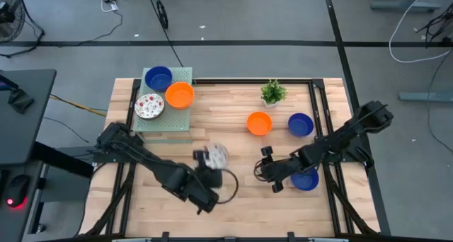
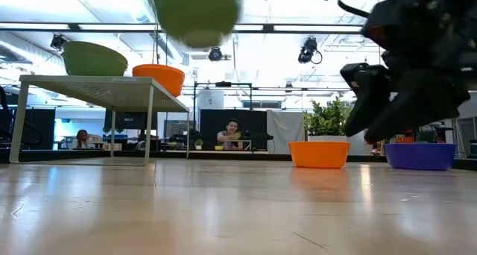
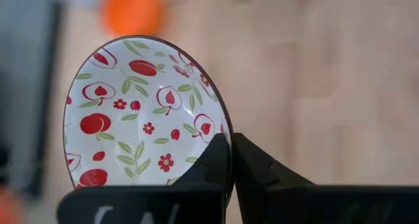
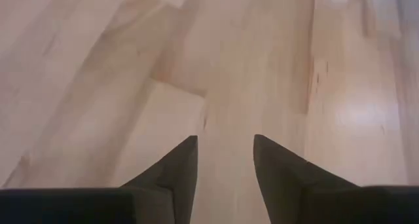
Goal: Pick & Place Mini bowls
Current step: Stack the white bowl on the white bowls on the shelf
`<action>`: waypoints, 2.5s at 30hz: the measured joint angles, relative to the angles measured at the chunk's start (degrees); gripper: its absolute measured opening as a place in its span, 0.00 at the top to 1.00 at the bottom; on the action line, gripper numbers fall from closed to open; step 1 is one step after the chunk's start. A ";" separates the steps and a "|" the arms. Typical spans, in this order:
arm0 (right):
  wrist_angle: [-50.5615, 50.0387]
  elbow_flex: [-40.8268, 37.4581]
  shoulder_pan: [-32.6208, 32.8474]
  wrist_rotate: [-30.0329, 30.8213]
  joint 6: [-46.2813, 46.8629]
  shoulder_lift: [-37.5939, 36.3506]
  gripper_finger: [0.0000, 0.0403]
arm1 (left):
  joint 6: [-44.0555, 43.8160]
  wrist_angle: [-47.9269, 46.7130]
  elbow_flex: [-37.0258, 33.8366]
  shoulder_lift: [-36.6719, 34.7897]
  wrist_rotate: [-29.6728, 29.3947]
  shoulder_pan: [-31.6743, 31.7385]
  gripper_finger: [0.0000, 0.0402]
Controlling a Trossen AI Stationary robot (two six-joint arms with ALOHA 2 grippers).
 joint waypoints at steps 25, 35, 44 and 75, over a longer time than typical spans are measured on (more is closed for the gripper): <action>18.56 -7.32 0.13 -0.63 -2.31 0.07 0.65 | -19.11 -15.43 -20.62 -41.49 0.94 24.46 0.98; 19.65 -7.32 0.11 -0.66 -2.33 0.07 0.65 | -13.30 -15.14 -28.27 -43.26 2.90 27.26 0.98; 19.52 -7.32 0.11 -0.66 -2.33 0.07 0.65 | -10.93 -15.06 -31.86 -43.02 4.45 30.37 0.97; 19.44 -7.32 0.11 -0.79 -2.33 0.11 0.65 | -6.87 -15.09 -37.19 -42.02 3.45 31.24 0.95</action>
